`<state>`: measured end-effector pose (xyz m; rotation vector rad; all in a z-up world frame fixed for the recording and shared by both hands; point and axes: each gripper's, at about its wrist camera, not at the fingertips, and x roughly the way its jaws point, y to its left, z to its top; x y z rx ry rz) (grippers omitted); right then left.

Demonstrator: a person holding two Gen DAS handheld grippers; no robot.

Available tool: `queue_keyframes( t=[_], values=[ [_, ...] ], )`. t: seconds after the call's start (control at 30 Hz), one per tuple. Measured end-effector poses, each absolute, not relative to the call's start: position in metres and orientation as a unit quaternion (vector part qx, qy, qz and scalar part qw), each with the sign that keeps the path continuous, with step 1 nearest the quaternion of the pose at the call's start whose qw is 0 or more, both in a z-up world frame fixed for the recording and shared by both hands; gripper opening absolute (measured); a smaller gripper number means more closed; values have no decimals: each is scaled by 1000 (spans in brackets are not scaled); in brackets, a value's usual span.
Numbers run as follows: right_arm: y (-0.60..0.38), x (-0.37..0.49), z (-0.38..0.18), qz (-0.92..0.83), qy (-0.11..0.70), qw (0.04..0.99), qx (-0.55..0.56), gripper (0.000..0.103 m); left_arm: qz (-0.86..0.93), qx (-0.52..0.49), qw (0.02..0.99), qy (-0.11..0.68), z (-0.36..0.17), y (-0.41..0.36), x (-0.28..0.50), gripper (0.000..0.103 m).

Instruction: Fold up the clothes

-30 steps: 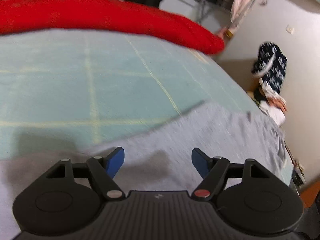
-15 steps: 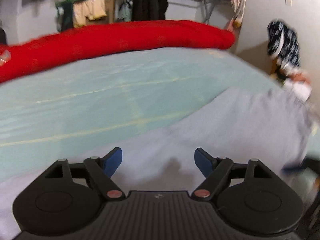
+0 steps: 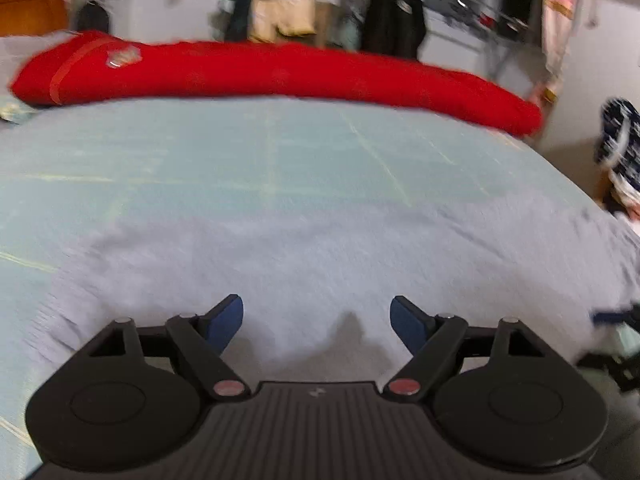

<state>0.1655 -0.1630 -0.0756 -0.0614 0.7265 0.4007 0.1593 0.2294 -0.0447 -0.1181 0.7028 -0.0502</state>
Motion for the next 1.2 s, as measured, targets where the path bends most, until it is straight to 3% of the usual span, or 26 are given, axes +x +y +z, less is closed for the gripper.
queue_keyframes(
  t=[0.13,0.33,0.47,0.57,0.83,1.07,1.2],
  values=[
    [-161,166,-73,189,359,913,-36,103,30,-87,914,395,-69,259,160,81],
    [-158,169,-66,182,372,909,-44,103,-10,-122,924,361,-52,275,154,81],
    [-156,168,-55,171,365,915,-33,103,-62,-118,934,331,-42,265,194,81],
    [-154,165,-45,171,354,919,-32,103,-97,-123,909,386,-62,258,238,82],
    [-151,166,-32,171,346,921,-45,103,-23,-92,920,380,-71,275,292,78],
    [-136,161,-27,217,333,916,-52,103,-70,-87,940,323,-20,274,215,82],
    [-123,159,-28,238,332,911,-50,103,-85,-81,935,333,-15,274,170,82]
  ],
)
